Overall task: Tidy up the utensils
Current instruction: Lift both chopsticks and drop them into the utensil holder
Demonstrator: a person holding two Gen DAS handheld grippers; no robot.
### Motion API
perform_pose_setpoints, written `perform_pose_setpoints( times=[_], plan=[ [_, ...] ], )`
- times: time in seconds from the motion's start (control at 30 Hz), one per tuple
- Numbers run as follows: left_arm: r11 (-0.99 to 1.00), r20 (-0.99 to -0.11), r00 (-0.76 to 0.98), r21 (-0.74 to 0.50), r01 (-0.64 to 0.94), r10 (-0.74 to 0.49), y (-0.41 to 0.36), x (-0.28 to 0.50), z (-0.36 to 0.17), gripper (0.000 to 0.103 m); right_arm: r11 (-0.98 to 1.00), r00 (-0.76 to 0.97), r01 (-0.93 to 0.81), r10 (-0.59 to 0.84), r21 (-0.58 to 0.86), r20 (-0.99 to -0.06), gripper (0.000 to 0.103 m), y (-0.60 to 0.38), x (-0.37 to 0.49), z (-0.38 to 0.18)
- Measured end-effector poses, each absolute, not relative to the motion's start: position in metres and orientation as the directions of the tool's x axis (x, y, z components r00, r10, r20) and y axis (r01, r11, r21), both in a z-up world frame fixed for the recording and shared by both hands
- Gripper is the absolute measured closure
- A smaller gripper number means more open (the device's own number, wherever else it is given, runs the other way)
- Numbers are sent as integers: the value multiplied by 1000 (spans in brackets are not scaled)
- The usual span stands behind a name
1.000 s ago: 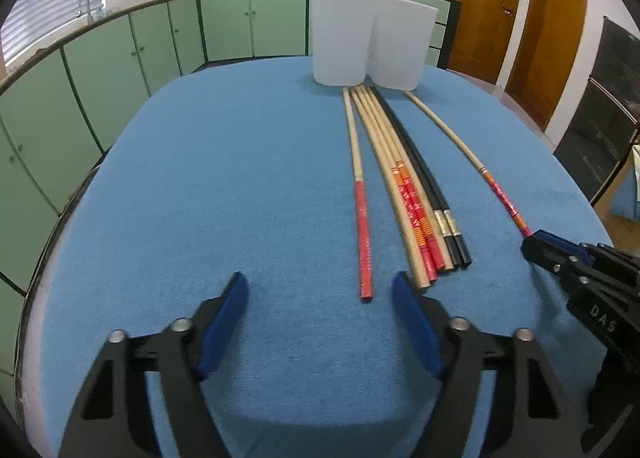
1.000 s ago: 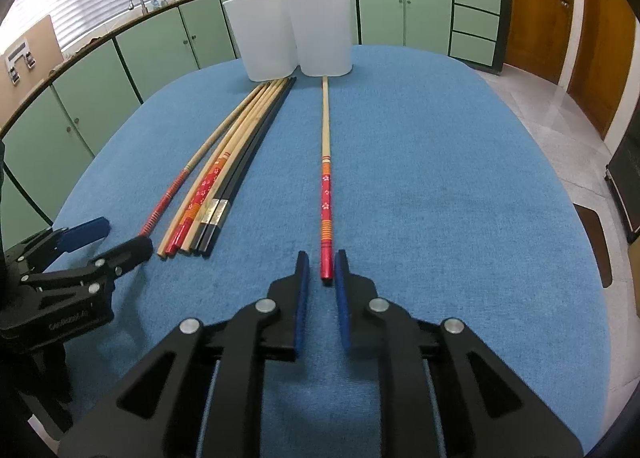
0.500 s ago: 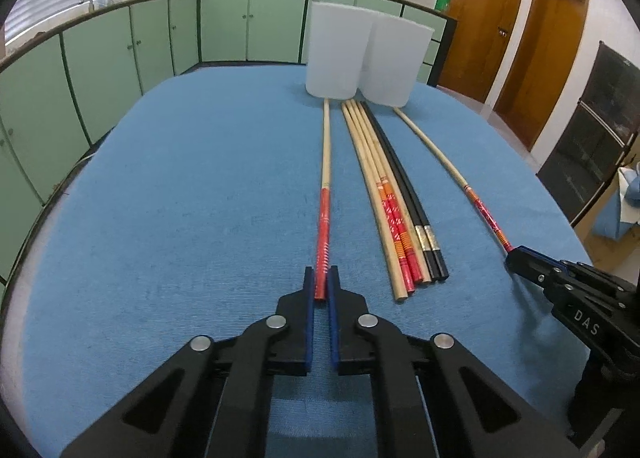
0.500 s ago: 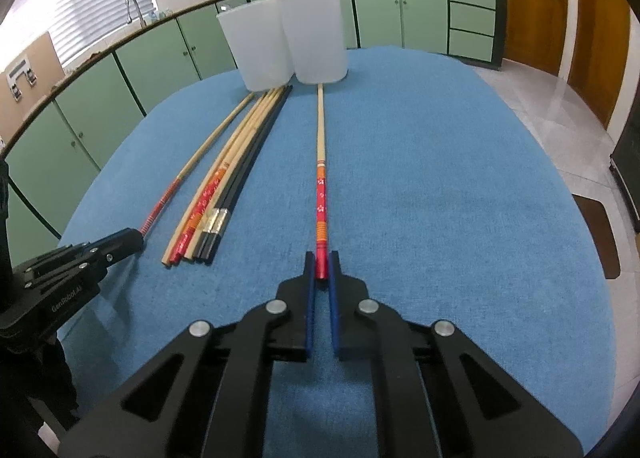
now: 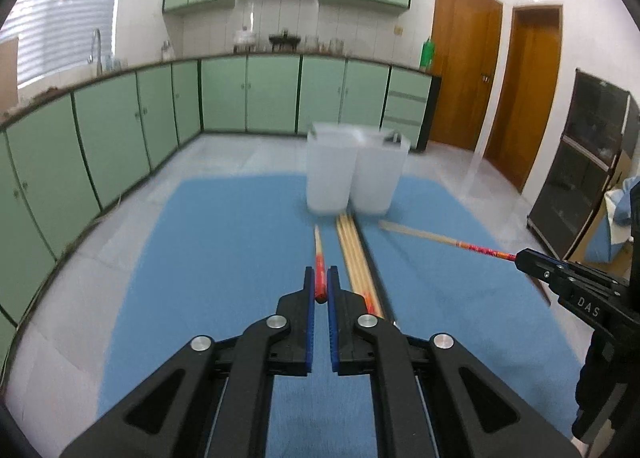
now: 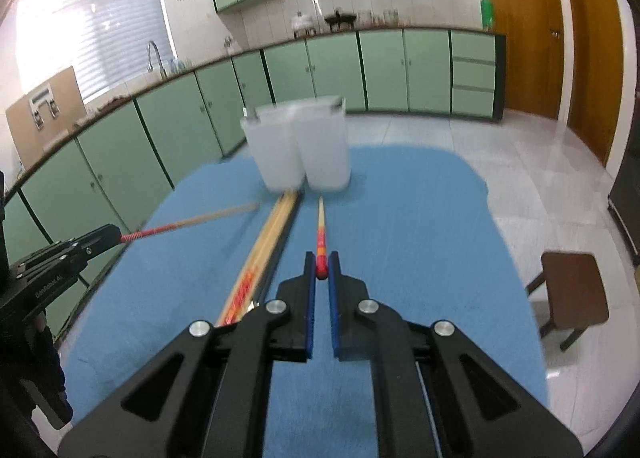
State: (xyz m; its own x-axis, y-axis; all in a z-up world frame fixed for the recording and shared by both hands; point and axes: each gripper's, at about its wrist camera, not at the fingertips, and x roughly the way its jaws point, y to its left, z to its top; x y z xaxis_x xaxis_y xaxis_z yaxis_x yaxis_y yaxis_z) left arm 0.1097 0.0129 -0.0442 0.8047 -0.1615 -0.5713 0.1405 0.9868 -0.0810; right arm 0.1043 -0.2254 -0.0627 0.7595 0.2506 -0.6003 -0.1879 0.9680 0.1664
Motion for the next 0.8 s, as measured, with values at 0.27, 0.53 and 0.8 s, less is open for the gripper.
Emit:
perform_pose_setpoints(
  times=[0.27,0.53,0.8],
  plan=[
    [980,-460,867,-43,193,-191,9,123,11,97,960,813,-231,279,156,-512,98,-232,126,3],
    [970,-413,881,-28,242,-231,-1,157,46,98,942,790,-301,335,151,-513,98,-228,173,54],
    [956,-331,899,-37,291,-286,-10,176,89,98,924,790,-346,380,163,-482,98,-231,207,101]
  ],
)
